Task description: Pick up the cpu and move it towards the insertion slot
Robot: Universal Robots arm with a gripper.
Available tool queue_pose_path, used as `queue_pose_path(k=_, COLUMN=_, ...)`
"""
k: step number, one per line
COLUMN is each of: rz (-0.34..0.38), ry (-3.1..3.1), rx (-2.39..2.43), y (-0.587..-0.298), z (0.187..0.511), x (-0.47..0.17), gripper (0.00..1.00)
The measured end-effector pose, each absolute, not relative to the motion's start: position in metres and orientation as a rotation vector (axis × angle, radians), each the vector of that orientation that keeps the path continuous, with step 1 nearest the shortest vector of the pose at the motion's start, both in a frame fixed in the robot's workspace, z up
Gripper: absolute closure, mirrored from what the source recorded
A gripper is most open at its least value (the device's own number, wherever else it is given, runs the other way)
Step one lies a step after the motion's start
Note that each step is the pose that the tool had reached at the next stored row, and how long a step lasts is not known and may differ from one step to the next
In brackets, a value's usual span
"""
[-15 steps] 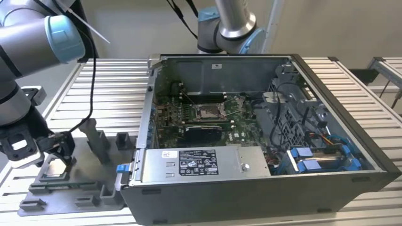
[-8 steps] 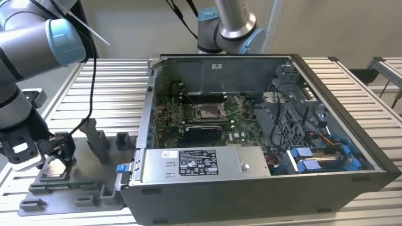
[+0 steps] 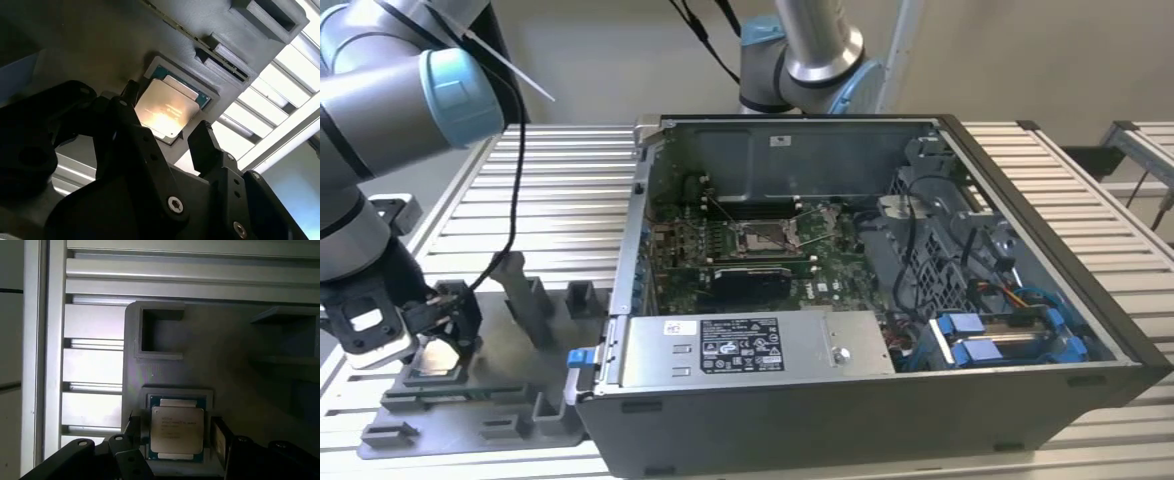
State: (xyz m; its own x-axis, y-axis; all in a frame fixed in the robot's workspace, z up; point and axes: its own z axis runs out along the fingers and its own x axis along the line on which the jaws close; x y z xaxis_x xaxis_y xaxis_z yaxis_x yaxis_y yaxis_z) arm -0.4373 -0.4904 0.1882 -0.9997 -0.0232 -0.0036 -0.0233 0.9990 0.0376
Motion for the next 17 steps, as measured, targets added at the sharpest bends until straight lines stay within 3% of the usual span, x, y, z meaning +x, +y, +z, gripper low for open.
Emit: queue_pose_path(k=17, rz=0.060, ry=3.138, rx=-0.036, y=-0.4904, z=0.1869, x=-0.4373, gripper=0.00)
